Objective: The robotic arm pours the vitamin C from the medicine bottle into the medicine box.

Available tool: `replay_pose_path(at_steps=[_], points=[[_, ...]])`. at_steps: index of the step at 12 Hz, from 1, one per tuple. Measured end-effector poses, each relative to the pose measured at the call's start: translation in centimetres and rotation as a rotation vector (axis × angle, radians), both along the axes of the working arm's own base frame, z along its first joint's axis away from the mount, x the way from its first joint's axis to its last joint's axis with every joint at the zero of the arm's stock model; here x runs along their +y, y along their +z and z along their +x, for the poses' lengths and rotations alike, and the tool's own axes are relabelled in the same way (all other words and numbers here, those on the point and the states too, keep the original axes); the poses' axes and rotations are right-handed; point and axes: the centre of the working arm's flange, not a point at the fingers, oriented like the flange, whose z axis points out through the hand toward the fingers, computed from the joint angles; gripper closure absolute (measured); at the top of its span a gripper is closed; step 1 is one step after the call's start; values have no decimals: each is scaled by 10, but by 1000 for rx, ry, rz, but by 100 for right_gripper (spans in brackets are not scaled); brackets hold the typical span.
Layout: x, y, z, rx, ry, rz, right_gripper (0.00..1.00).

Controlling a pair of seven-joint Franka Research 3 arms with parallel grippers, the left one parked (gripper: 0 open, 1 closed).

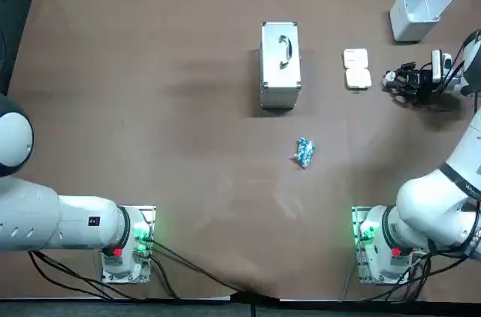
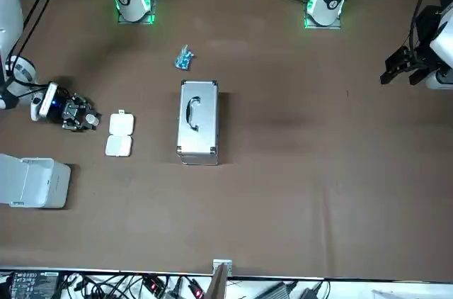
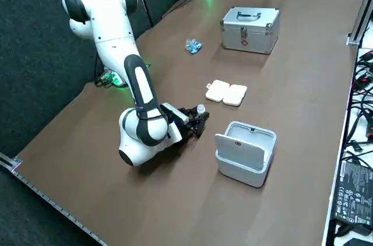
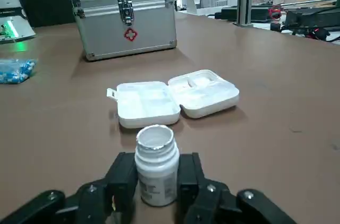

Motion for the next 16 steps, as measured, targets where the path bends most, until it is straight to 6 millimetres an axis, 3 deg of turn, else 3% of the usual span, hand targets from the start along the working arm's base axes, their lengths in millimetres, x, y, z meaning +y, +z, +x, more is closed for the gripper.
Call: replay_pose_path(at_steps=[4, 9, 13, 16], points=[[-2, 3, 4, -10, 3, -7, 57], [-5, 40, 26, -57, 19, -53, 57], [-6, 79, 40, -21, 20, -191, 57], [13, 98, 43, 22, -17, -269, 57]])
